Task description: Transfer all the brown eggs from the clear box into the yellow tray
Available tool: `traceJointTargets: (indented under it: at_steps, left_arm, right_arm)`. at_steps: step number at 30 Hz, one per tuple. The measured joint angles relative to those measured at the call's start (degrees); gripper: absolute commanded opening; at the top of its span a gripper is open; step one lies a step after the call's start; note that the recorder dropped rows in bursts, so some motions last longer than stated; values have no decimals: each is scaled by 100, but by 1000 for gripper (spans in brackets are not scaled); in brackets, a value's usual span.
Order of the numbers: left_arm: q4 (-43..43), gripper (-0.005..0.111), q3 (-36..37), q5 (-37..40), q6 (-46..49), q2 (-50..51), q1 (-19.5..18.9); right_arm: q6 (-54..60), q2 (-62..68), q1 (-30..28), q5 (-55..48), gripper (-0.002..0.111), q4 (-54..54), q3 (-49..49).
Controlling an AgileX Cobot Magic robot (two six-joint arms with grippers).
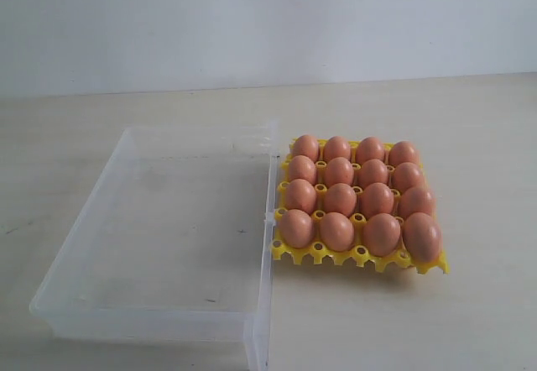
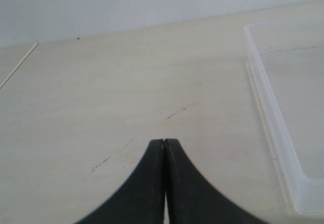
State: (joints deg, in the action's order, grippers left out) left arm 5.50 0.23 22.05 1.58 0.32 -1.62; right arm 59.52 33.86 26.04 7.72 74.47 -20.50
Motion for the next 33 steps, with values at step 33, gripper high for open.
traceJointTargets:
  at_steps: [33]
  left_arm:
    - [0, 0, 0, 0, 0, 0, 0]
  right_arm:
    - [-117, -3355, -2519, -2074, 0, -1194, 2020]
